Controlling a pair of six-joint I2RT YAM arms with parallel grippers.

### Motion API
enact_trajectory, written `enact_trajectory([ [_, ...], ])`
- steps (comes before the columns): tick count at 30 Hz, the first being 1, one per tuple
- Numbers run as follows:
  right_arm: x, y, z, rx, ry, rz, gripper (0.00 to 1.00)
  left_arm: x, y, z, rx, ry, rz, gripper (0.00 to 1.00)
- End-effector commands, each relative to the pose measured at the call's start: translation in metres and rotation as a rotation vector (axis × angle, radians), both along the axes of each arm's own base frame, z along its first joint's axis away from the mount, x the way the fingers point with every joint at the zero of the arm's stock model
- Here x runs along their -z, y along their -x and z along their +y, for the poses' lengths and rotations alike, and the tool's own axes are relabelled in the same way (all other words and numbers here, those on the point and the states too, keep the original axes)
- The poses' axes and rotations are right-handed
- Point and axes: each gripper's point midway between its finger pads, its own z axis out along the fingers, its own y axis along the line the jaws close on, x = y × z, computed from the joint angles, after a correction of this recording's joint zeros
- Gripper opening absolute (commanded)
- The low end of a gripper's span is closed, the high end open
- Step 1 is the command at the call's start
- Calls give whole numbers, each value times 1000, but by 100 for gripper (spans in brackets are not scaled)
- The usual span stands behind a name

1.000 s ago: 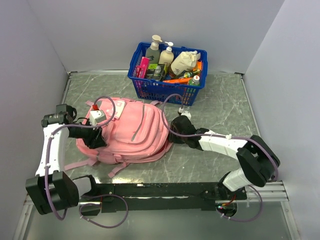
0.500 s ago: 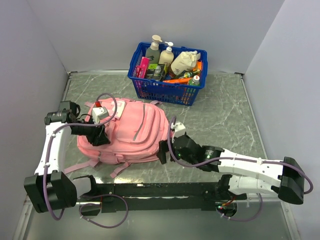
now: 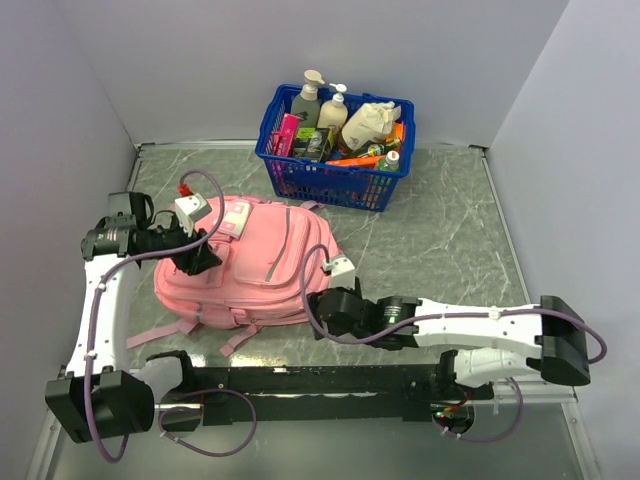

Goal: Pack the student bag
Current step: Unzip the student bag at the center of the board.

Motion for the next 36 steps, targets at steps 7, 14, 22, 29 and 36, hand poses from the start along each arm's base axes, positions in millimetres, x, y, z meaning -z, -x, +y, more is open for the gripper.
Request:
enact_trajectory([
  [7, 15, 21, 85, -189, 198, -100, 77, -34, -32, -3, -92, 86, -46, 53],
  [14, 28, 28, 149, -213, 121, -79, 72, -28, -45, 7, -180, 88, -12, 52],
  [22, 38, 18, 180, -178, 70, -90, 73, -40, -89, 38, -347, 95, -97, 53],
  [29, 61, -4, 175, -106, 103, -70, 71, -29, -116, 44, -356, 102, -63, 53],
  [36, 76, -12, 177, -74, 120, -21, 63, -13, -112, 49, -359, 52, -67, 54],
])
